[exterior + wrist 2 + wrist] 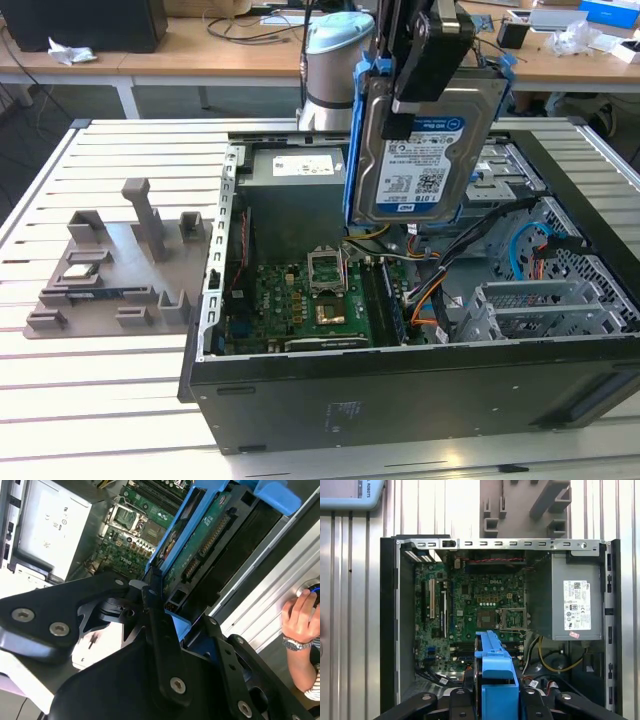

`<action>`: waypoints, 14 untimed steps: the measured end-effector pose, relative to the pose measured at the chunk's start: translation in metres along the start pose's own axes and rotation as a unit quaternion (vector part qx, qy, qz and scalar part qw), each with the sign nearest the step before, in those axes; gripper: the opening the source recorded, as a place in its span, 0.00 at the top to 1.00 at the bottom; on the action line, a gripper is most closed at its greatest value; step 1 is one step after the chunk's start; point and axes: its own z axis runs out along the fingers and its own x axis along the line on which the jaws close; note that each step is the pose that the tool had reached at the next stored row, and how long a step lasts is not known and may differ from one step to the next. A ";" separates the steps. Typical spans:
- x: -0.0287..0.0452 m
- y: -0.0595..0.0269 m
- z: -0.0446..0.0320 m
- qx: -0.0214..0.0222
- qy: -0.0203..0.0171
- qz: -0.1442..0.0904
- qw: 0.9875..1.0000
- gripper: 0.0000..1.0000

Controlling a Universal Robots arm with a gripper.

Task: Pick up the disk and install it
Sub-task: 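Pick up the disk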

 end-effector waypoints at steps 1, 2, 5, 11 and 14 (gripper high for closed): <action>0.0027 0.0000 0.0002 0.000 0.000 0.000 1.000 0.63; 0.0049 0.0000 0.0003 0.000 0.000 0.000 1.000 0.63; 0.0123 -0.0001 0.0006 0.000 0.000 0.000 1.000 0.63; 0.0323 -0.0001 0.0009 0.000 -0.002 0.000 1.000 0.63; 0.0383 -0.0001 0.0009 0.000 -0.002 0.000 1.000 0.63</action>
